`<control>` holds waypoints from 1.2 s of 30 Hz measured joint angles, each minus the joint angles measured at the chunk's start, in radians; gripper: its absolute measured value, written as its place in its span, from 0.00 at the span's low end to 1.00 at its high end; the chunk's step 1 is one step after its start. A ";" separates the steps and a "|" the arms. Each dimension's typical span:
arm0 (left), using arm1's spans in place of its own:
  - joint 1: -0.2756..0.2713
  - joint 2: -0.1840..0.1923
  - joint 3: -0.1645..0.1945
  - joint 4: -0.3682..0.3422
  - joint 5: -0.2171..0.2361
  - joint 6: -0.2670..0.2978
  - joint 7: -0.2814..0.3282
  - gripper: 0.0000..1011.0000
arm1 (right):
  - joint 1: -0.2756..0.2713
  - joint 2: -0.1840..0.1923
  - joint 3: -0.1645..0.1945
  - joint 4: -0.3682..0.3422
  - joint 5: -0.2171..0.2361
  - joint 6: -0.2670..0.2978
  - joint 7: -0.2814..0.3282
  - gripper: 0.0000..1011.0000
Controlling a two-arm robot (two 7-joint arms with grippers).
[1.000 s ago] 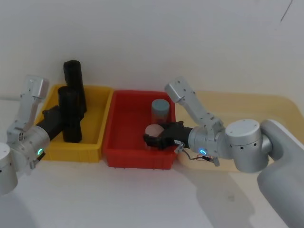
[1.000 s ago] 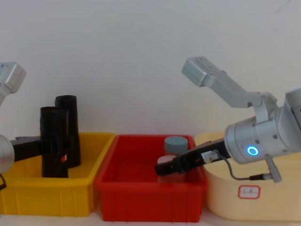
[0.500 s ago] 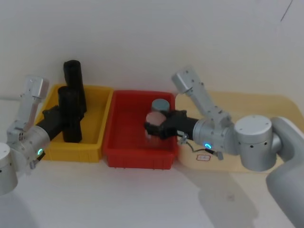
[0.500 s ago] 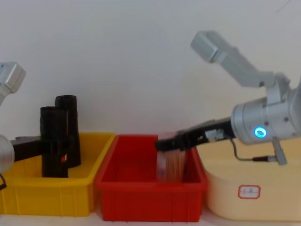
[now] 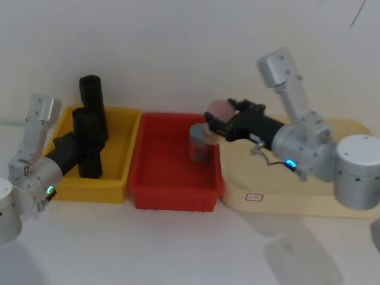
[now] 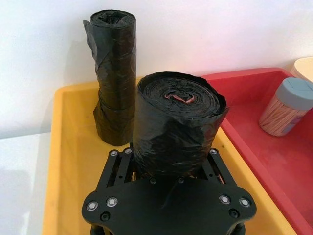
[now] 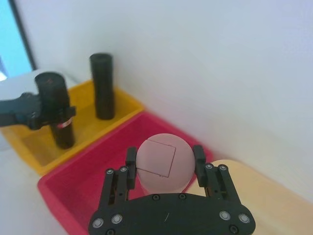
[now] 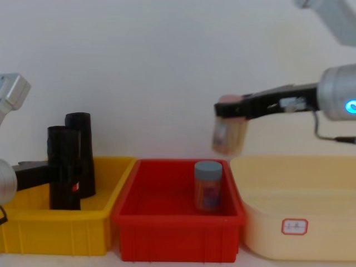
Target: Pick up the garbage bag with the one hand and transfer it to the other hand.
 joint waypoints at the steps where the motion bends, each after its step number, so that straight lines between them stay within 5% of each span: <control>1: 0.000 0.000 0.000 0.000 0.000 0.000 0.000 0.48 | -0.012 0.007 0.016 -0.019 0.000 -0.004 -0.010 0.66; 13: 0.000 0.000 0.000 0.000 0.000 0.000 0.000 0.48 | -0.116 0.058 0.142 -0.126 0.002 -0.043 -0.093 0.66; 23: 0.000 0.000 0.000 0.000 0.000 0.000 0.000 0.48 | -0.218 0.080 0.253 -0.132 0.020 -0.072 -0.150 0.66; 36: 0.000 0.000 0.000 0.000 0.000 0.000 0.000 0.48 | -0.235 0.060 0.283 -0.075 0.025 -0.094 -0.168 0.66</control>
